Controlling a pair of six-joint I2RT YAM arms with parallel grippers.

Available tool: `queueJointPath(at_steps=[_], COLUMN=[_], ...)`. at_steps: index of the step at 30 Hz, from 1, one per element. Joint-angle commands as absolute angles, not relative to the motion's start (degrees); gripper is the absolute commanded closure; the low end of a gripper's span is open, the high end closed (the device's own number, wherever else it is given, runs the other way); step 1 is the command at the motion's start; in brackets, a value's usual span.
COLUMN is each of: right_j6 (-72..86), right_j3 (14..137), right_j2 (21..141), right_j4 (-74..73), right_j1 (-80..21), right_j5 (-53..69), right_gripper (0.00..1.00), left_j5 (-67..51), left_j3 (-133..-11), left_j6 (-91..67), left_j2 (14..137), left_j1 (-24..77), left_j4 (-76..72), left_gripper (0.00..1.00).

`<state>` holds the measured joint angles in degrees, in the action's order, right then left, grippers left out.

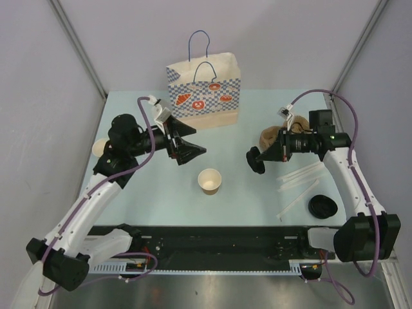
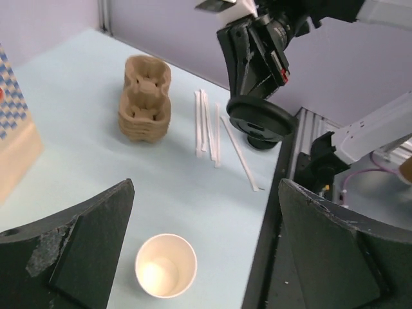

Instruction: Pack the takeout coffee

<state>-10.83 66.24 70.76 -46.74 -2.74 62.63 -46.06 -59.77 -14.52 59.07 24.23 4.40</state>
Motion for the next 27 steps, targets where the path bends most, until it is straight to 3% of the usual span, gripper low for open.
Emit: queueJointPath(at_steps=[1,5,16,20,27], right_j6=[4.0,6.9,12.8,6.8,3.4], right_j3=[67.1,67.1,67.1,67.1,67.1], right_j2=[73.1,75.0,76.7,76.1,75.7], right_j4=[-41.7,-43.1,-48.3,-52.7,-55.0], right_j1=[-6.1,-7.6,-14.3,-16.1,-17.0], right_j5=[84.5,94.3,94.7,94.8,94.7], right_gripper=[1.00,1.00,1.00,1.00,1.00], left_j5=[-43.4,-32.3,-14.4,-13.8,-15.7], left_j3=[-61.0,-57.6,-47.6,-45.9,-47.2], left_j6=[-1.0,14.5,49.4,52.2,50.6], left_j2=[54.3,49.6,44.2,46.3,50.0], left_j1=[27.9,34.4,56.8,61.3,63.5], left_j4=[5.4,6.8,-6.5,-12.2,-13.8], left_gripper=[0.00,0.01,0.19,0.32,0.42])
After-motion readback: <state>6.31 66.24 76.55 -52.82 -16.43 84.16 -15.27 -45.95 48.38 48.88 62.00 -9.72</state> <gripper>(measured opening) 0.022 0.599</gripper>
